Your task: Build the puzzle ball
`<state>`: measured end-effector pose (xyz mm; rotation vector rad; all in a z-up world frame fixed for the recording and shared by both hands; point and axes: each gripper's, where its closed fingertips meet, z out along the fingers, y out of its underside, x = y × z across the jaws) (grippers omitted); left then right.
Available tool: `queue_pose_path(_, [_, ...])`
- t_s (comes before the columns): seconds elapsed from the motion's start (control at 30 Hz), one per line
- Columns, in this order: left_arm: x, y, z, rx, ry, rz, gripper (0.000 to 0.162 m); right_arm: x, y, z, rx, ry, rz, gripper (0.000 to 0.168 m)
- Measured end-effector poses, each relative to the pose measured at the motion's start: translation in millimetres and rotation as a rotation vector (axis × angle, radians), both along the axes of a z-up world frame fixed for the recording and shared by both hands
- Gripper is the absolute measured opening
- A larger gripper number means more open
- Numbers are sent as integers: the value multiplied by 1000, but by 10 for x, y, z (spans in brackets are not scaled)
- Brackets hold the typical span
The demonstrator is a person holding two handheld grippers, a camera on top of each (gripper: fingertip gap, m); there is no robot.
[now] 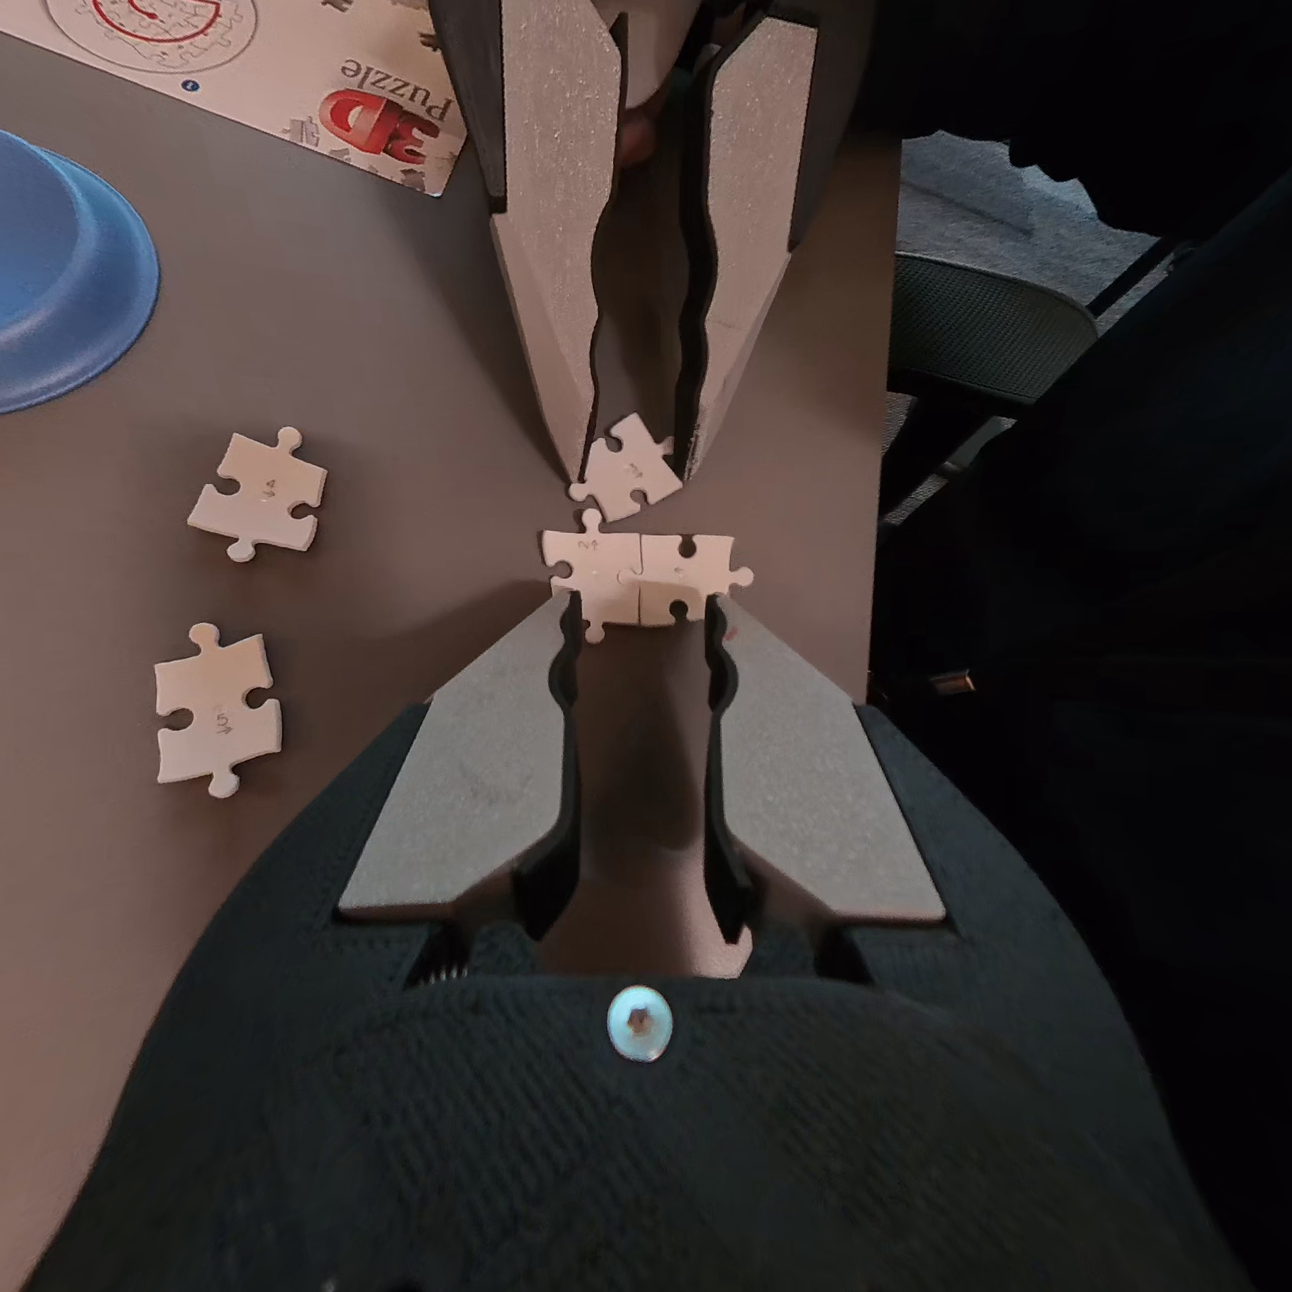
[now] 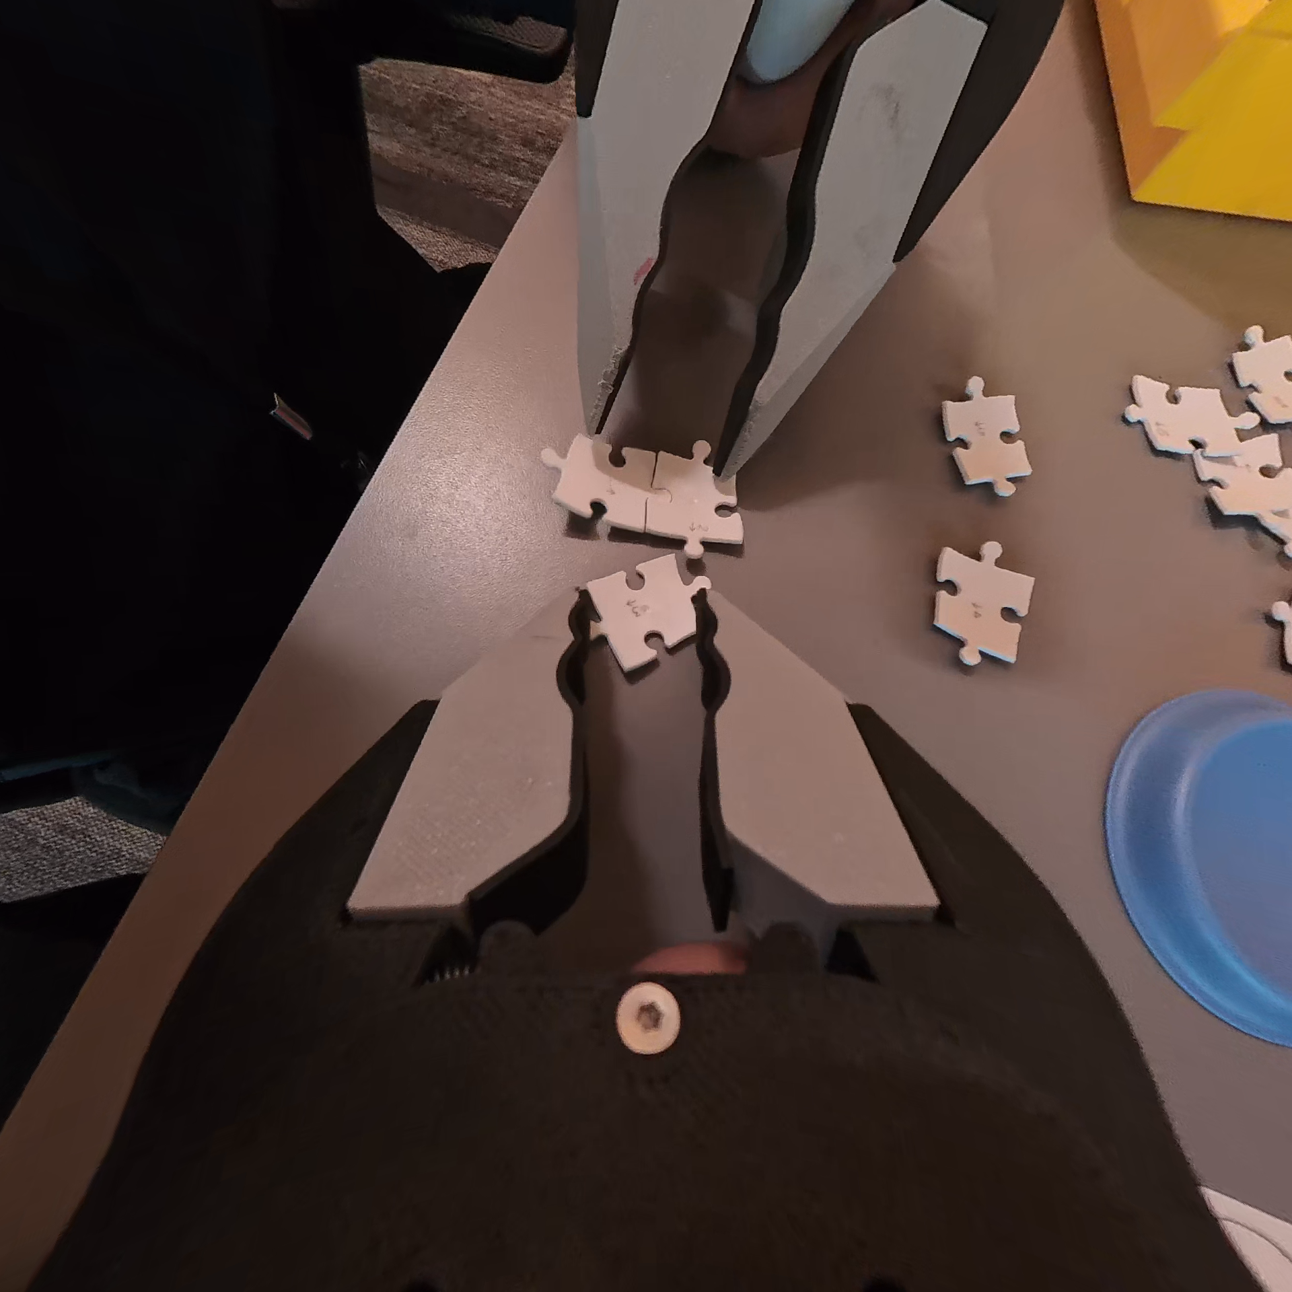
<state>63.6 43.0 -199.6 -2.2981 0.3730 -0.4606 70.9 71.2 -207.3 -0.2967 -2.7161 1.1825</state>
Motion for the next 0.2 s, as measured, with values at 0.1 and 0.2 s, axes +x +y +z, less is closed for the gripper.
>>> queue_pose_path(0.1, [-5, 0, 6, 5, 12, 2, 33, -4, 0, 0, 0, 0, -7, 27])
queue_pose_path(0.2, [-5, -5, 17, 8, 15, 3, 33, -5, 0, 1, 2, 4, -14, 26])
